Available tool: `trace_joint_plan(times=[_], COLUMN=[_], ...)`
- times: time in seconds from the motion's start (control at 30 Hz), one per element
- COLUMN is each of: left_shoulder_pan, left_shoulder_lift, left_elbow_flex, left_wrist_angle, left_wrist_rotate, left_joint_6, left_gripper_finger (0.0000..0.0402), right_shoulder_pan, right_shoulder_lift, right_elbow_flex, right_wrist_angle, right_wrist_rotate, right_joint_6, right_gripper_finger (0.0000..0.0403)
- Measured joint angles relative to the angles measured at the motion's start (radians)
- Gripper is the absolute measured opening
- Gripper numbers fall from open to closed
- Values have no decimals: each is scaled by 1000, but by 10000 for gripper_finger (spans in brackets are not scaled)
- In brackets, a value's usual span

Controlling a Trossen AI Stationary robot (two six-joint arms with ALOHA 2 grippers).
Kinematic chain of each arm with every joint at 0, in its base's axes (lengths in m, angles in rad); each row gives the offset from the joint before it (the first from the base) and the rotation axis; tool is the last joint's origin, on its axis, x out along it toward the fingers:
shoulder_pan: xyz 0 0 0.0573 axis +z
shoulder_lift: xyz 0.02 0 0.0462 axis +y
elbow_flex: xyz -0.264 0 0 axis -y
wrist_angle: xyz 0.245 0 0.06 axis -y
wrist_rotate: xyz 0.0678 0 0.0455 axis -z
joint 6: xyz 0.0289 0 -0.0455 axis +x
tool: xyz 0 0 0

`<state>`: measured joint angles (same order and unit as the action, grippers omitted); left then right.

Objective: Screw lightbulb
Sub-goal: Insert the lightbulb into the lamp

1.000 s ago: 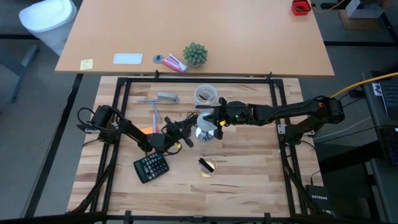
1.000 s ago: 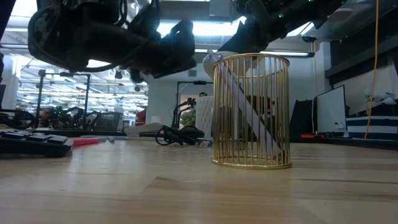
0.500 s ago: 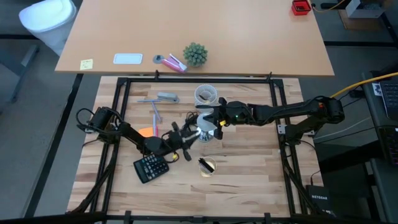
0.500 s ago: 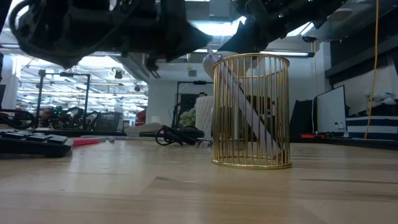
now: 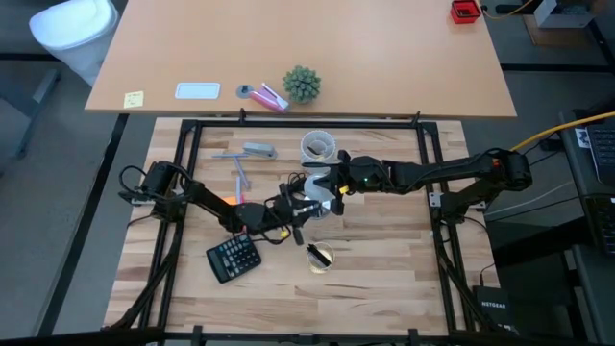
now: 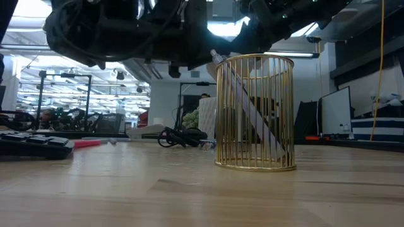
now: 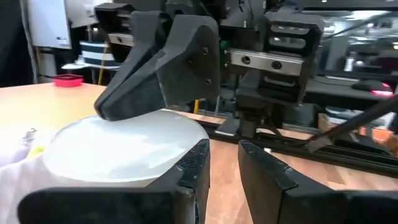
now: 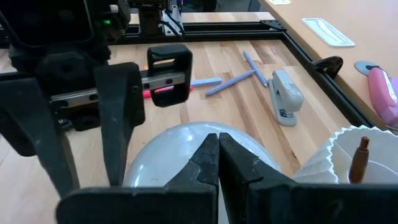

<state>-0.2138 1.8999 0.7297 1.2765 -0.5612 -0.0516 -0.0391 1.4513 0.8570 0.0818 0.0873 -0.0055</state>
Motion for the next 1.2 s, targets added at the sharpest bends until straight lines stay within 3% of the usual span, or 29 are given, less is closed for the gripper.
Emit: trace_joint_plan(times=[0.7, 1.03, 1.2], left_shoulder_pan=[-61, -114, -124], left_shoulder_lift=[0, 0, -1], left_elbow_flex=[0, -1, -1], left_wrist_angle=[-13, 54, 108], left_wrist_rotate=[-532, -472, -294], left_joint_6=[33, 170, 206], left_gripper_finger=[76, 76, 76], right_shoulder_pan=[-1, 0, 0], right_shoulder_lift=[0, 0, 0], right_elbow_flex=[0, 0, 0], right_wrist_angle=[0, 0, 0], right_wrist_rotate=[1, -10, -9], right_joint_6=[0, 0, 0], right_gripper_finger=[5, 5, 5])
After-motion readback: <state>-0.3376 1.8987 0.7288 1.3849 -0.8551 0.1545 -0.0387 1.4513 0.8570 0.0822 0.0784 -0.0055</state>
